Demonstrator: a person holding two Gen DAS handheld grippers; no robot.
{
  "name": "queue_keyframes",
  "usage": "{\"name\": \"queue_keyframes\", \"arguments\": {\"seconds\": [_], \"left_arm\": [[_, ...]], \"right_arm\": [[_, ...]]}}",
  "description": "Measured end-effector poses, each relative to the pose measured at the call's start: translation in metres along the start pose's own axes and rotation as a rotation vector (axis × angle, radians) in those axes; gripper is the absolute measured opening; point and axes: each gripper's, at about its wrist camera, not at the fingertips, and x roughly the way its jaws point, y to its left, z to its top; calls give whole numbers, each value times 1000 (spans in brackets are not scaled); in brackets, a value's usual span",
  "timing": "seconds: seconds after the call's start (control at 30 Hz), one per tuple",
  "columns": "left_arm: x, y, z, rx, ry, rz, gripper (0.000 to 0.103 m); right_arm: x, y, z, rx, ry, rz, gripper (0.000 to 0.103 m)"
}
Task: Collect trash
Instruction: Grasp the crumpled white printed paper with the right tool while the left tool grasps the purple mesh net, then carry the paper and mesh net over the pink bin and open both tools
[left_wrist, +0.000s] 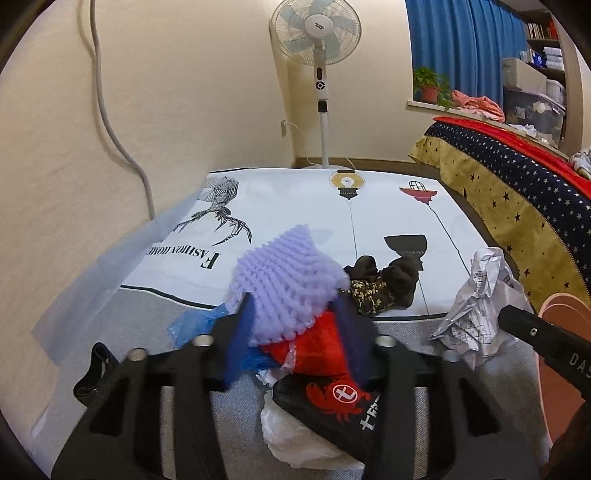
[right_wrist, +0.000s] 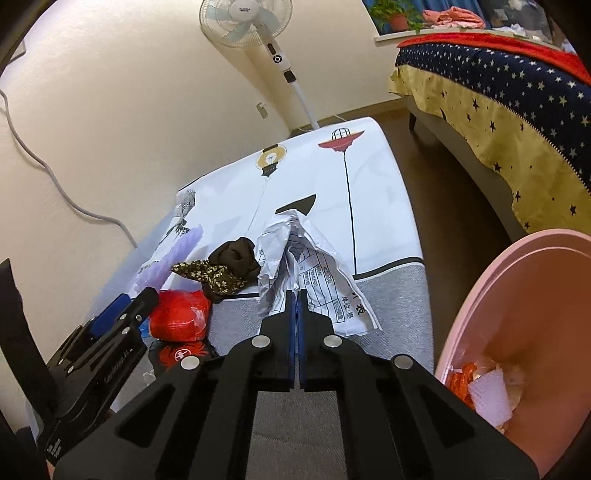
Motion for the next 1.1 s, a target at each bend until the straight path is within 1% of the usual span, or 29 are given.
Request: {"name": "queue_keyframes", "arguments": {"seconds": [0.07, 0.17, 0.53, 0.7, 0.83, 1.1], "left_arm": [[-3, 1, 0, -5, 4, -9, 21], [-11, 7, 1, -24, -3, -26, 11], [-55, 17, 7, -59, -72, -86, 9], [-78, 22, 9, -67, -102, -122, 7], [-97, 26, 9, -77, -121, -152, 6], [-130, 26, 8, -85, -147, -206, 6]], "right_arm": [[-5, 1, 0, -6, -5, -2, 1], [-15, 3, 0, -16, -15, -4, 1], [-64, 11, 0, -66, -72, -36, 1], [-90, 15, -2, -86, -99, -53, 1], [-115, 15, -6, -74, -120, -49, 1], [-164, 16, -8, -74, -168, -79, 1]]}}
